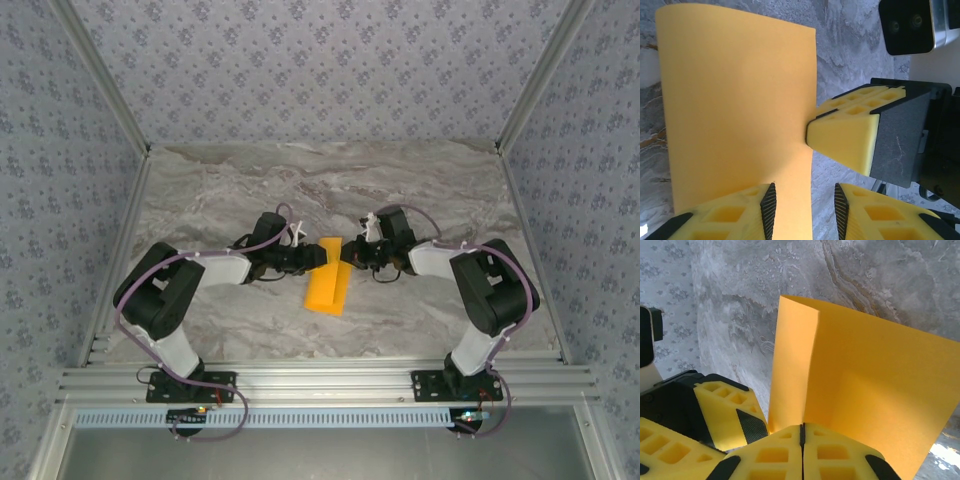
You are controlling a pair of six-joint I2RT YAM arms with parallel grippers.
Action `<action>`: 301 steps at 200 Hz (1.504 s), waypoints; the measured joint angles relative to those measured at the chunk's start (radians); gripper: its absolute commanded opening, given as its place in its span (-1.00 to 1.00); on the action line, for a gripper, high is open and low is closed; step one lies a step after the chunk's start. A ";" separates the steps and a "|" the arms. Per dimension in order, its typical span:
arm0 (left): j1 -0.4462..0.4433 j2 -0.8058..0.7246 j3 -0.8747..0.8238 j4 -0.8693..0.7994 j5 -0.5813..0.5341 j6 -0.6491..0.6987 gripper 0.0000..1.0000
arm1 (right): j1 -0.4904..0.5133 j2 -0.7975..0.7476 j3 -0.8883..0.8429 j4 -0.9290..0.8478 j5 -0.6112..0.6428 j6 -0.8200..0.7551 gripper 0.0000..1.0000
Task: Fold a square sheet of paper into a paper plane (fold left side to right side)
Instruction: First fold in half a square sheet of paper at the center of the table.
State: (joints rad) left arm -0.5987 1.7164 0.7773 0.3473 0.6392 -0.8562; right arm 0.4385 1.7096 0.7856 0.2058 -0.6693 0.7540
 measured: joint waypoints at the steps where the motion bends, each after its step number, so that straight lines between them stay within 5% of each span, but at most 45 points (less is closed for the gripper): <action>1: 0.000 0.000 0.000 0.000 0.000 0.000 -0.13 | 0.000 0.000 0.001 -0.002 0.001 0.000 -0.95; 60: 0.000 -0.051 0.031 -0.171 -0.120 0.069 0.08 | 0.001 0.000 0.040 -0.134 0.087 -0.075 -0.96; 157: -0.066 0.024 0.150 -0.360 -0.238 0.140 -0.01 | 0.012 0.000 0.050 -0.215 0.145 -0.127 -0.88; 245: -0.105 0.081 0.229 -0.513 -0.348 0.200 -0.09 | 0.012 -0.109 0.035 -0.264 0.299 -0.187 -0.32; 301: -0.111 0.087 0.243 -0.532 -0.364 0.208 -0.02 | -0.011 -0.216 0.004 -0.290 0.405 -0.210 -0.21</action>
State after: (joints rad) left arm -0.7094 1.8030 1.0199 -0.1844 0.2756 -0.6483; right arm 0.4274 1.4937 0.7895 -0.0845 -0.2646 0.5442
